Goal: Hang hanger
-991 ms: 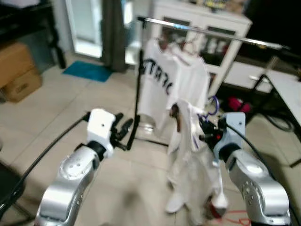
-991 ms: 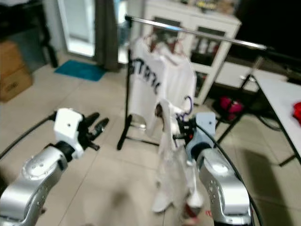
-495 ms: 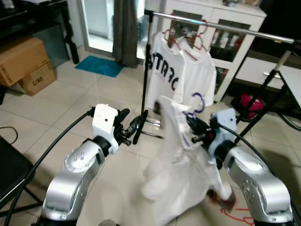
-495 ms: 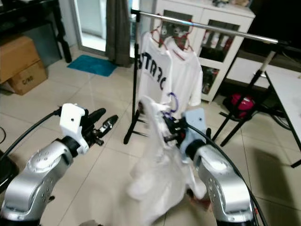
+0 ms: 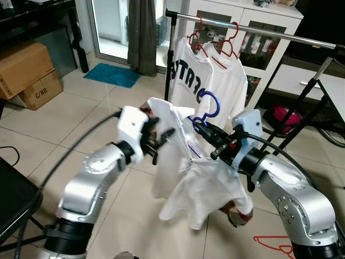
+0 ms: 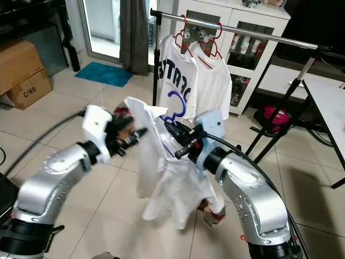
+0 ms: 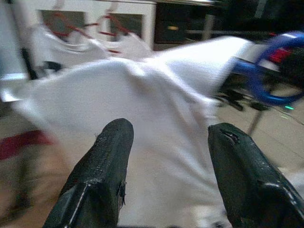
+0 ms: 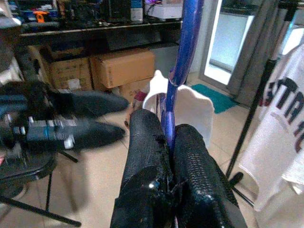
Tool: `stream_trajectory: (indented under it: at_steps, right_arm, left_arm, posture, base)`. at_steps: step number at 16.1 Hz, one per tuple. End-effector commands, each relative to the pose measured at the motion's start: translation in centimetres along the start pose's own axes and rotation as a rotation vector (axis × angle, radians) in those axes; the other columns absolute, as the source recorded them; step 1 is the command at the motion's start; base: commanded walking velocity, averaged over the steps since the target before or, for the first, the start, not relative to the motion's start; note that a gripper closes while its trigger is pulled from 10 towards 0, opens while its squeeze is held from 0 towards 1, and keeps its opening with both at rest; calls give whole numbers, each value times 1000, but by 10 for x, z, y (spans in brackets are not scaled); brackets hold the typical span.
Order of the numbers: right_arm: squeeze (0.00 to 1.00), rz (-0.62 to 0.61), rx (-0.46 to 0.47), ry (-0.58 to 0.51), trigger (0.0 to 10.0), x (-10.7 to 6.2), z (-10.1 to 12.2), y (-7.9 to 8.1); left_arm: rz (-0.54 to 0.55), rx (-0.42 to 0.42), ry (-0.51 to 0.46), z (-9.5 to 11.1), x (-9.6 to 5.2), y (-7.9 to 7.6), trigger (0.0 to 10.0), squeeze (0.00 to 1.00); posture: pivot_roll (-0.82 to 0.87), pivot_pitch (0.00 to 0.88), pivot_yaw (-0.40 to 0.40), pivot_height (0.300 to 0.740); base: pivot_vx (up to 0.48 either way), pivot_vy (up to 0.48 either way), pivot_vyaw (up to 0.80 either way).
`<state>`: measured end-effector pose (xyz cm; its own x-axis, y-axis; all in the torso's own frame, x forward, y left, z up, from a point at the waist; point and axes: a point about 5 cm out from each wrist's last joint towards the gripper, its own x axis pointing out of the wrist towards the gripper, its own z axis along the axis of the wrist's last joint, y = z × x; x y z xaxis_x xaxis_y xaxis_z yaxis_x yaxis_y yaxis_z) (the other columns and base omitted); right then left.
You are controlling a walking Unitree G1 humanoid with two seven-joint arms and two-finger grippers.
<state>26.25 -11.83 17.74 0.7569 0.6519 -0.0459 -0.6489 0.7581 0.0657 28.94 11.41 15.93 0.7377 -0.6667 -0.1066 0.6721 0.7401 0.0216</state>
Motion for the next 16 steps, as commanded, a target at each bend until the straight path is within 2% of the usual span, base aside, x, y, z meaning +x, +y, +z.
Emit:
stream_trajectory:
  at_steps: [1, 5, 6, 7, 16]
  right_arm:
    - [0, 25, -19, -30, 0, 0, 10, 2]
    - [0, 65, -9, -49, 0, 1, 14, 6]
    - [0, 80, 0, -59, 0, 1, 16, 8]
    - [0, 88, 4, -66, 0, 0, 17, 9]
    - [0, 79, 25, -65, 0, -1, 16, 6]
  left_arm:
    - [-49, 8, -7, 4, 8, -7, 10000, 0]
    - [18, 28, 19, 0, 15, 0, 10000, 0]
    - [35, 25, 14, 0, 16, 4, 6235, 0]
    - [36, 24, 6, 1, 17, 5, 118, 0]
    - [9, 22, -12, 1, 18, 1, 0, 0]
  posture:
    - [-52, 0, -81, 710]
    - [-53, 0, -80, 710]
    - [-53, 0, -80, 710]
    - [-54, 0, -80, 710]
    - [-52, 0, -80, 710]
  base:
    - [0, 0, 0]
    - [0, 0, 0]
    - [0, 0, 0]
    - [0, 0, 0]
    - [0, 0, 0]
